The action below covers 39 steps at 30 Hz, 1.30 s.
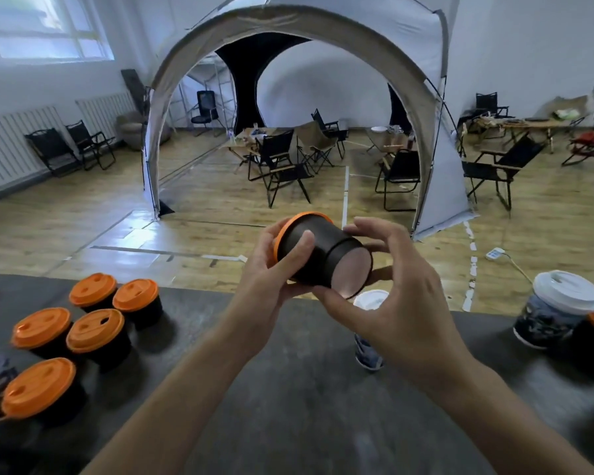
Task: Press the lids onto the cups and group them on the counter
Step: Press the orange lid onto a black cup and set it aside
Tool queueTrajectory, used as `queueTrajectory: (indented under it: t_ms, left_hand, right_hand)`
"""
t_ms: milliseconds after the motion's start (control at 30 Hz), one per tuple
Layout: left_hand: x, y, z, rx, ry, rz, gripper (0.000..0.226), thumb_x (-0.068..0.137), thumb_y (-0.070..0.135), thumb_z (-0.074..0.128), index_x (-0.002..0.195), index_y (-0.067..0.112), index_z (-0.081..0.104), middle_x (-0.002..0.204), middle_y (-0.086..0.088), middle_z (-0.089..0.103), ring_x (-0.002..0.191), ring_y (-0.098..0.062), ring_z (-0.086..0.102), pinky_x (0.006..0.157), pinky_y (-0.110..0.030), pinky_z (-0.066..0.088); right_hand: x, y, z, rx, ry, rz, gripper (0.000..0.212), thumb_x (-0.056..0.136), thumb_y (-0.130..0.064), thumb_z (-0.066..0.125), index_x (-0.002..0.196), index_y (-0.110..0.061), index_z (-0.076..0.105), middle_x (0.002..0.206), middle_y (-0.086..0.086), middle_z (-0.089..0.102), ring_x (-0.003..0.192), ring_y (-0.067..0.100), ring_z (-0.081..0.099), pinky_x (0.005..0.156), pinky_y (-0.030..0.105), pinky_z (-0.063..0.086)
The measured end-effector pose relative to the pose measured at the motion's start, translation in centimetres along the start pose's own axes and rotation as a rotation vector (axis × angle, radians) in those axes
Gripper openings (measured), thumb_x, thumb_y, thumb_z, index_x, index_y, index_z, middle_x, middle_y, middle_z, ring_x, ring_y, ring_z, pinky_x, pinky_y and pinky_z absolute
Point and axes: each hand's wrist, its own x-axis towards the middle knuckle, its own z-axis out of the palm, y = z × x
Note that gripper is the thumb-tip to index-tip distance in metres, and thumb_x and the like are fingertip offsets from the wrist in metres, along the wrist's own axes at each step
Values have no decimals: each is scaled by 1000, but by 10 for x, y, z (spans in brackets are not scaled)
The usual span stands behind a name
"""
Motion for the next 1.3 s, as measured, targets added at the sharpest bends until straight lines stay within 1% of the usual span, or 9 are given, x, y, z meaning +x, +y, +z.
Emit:
queueTrajectory:
  t_ms: [200,300,400,533,700,867,933,1100,1300]
  left_hand:
    - [6,-6,-10,-122,-23,3,50,90,24,71,132,1,57,116,-19,70,110,-33,68,86,-42,59]
    - [8,-9,-14,-85,-54,-13,57,90,33,68,139,9,53,133,-22,62,122,-35,64,93,-49,57]
    - [8,-11,-18,-30,-92,-41,59,93,42,65,142,11,51,126,-14,68,107,-21,70,74,-34,59]
    - [11,-13,-22,-51,-113,-41,55,93,30,66,141,8,52,132,-22,64,118,-33,67,84,-42,59]
    - [12,-20,-18,28,-45,-64,59,89,45,68,137,11,57,130,-19,66,120,-34,66,90,-48,59]
    - [10,-22,-15,-131,-127,-93,53,102,42,51,134,1,59,132,-28,63,122,-38,63,103,-47,50]
    - [9,-21,-18,-160,-164,-71,53,102,40,48,133,-1,60,129,-27,63,120,-36,62,102,-45,50]
    - [14,-17,-23,-40,-71,9,68,78,44,79,131,5,61,125,-18,68,118,-33,64,91,-40,58]
    - [11,-24,-27,-137,-103,-37,68,87,39,61,139,-3,51,136,-33,56,126,-49,55,106,-58,46]
  right_hand:
    - [7,-7,8,51,-74,137,79,74,-80,64,136,-35,46,127,-18,59,104,2,65,83,28,59]
    - [7,-5,10,115,-98,167,61,75,-60,78,126,-36,53,112,-15,68,97,3,70,79,24,59]
    - [4,1,15,34,-64,109,66,78,-42,85,132,-30,50,119,-13,65,106,4,65,81,20,56]
    - [4,5,19,57,-63,158,68,82,-67,69,136,-31,47,124,-14,60,109,5,63,80,22,57]
    - [-1,8,28,-17,25,108,71,73,-57,80,131,-27,52,123,-15,59,108,4,60,78,14,49]
    - [-5,5,32,19,50,154,76,70,-77,73,126,-33,47,121,-16,57,105,0,58,78,8,44]
    - [-8,5,34,56,33,162,73,71,-65,83,126,-30,49,118,-11,60,99,1,60,73,8,45]
    - [-15,13,41,-128,80,-47,78,73,-25,91,139,-13,50,131,2,50,109,1,51,86,8,43]
    - [-18,8,49,-6,84,10,86,71,-55,87,136,-17,48,135,-6,50,104,8,59,78,14,46]
